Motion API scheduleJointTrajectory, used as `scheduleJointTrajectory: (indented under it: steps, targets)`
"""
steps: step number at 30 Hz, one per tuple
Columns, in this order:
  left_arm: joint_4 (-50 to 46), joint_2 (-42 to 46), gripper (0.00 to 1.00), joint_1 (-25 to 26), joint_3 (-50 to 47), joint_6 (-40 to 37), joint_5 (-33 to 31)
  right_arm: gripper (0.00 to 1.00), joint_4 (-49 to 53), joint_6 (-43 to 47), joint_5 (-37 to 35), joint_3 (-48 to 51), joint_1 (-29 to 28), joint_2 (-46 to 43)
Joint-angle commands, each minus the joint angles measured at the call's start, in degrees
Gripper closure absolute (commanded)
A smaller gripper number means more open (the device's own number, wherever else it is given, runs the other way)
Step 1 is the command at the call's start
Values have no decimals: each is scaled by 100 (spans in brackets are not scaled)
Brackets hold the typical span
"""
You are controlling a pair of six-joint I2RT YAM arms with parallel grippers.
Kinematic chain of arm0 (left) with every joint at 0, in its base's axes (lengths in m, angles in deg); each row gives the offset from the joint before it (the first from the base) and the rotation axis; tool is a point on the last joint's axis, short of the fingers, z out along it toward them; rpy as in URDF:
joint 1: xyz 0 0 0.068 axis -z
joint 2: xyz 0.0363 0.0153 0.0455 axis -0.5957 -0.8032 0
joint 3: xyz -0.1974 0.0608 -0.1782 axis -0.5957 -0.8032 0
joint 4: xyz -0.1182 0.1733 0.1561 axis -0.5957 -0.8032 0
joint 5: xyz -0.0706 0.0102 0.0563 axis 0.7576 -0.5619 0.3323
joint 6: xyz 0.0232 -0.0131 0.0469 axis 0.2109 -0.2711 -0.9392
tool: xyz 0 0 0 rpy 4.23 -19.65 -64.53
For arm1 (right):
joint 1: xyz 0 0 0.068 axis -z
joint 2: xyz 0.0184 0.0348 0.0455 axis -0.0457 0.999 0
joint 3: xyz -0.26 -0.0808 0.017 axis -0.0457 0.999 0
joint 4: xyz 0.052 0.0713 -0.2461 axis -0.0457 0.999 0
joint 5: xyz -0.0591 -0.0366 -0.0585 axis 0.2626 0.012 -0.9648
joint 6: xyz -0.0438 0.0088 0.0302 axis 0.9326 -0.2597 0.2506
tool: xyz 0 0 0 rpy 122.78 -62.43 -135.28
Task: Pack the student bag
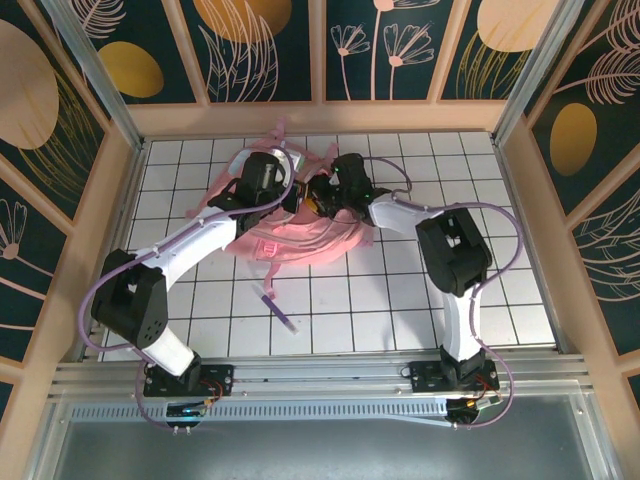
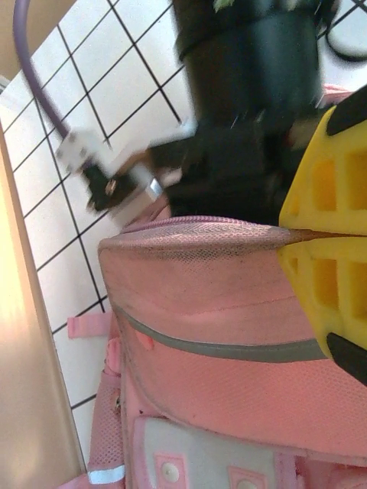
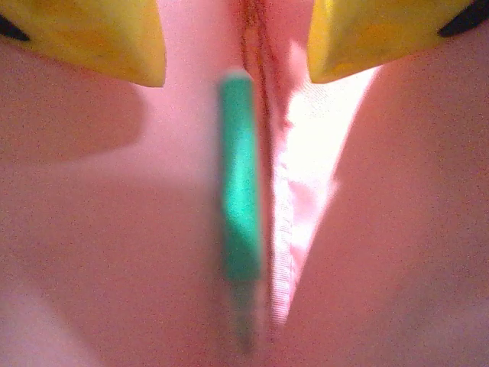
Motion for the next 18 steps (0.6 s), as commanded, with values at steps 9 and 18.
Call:
scheduleJointTrajectory:
  steps: [9,18]
  targets:
    - [537,-127,100,-110,520,76,-319,43,2429,4724,-757,2485,-995,-3371]
    - [640,-270,100,-121,513,206,-368,32,2277,5958,-1692,2021,-3143,-2419]
